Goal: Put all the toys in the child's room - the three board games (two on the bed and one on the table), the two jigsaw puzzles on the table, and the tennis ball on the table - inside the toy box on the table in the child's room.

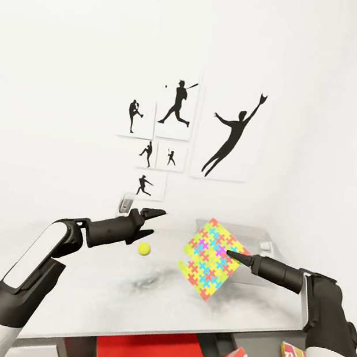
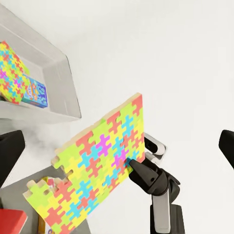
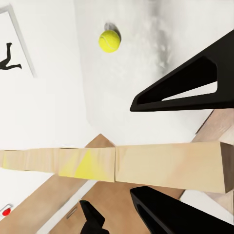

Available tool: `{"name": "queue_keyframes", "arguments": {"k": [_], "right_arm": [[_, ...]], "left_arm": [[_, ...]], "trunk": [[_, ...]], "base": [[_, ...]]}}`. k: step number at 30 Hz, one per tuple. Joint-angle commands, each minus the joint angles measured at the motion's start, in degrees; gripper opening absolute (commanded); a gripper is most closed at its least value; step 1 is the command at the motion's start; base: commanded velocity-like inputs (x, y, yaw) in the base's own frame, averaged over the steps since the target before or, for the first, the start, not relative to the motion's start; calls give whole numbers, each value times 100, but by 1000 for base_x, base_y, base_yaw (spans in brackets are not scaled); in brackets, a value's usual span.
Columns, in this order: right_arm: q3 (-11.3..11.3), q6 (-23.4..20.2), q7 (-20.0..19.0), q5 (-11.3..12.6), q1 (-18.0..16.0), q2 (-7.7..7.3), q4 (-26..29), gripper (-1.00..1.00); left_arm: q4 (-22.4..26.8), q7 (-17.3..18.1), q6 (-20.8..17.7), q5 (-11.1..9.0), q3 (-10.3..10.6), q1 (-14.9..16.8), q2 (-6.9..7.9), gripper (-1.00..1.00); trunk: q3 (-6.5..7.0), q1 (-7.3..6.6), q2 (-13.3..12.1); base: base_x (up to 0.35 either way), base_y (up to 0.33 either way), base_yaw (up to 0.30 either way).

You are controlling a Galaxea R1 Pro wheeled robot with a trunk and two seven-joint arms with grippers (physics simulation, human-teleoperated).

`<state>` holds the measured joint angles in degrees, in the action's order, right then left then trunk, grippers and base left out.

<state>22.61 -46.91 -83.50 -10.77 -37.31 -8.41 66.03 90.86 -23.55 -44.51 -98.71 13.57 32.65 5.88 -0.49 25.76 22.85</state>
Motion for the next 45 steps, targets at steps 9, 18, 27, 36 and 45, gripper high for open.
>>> {"name": "queue_keyframes", "arguments": {"k": [9,18,27,36,45], "right_arm": [[15,-56,-60,-59,-4,4,6,-100],[16,-56,-55,-57,-4,6,6,-100],[45,-61,-59,-57,-4,0,6,-100],[54,-64,-59,-57,-4,5,6,-100],[93,-64,-56,-60,-4,1,-2,-100]], "left_arm": [[2,-53,4,-60,5,4,1,100],[4,-53,4,-60,5,4,1,100],[4,-53,5,-60,5,4,9,100],[5,-53,4,-60,5,4,10,100],[5,-53,4,-58,5,4,10,100]], "trunk": [[-5,3,7],[-5,3,7],[-5,3,7],[-5,3,7],[0,3,7]], "base": [[0,0,98],[0,0,20],[0,0,3],[76,0,0],[31,0,0]]}}
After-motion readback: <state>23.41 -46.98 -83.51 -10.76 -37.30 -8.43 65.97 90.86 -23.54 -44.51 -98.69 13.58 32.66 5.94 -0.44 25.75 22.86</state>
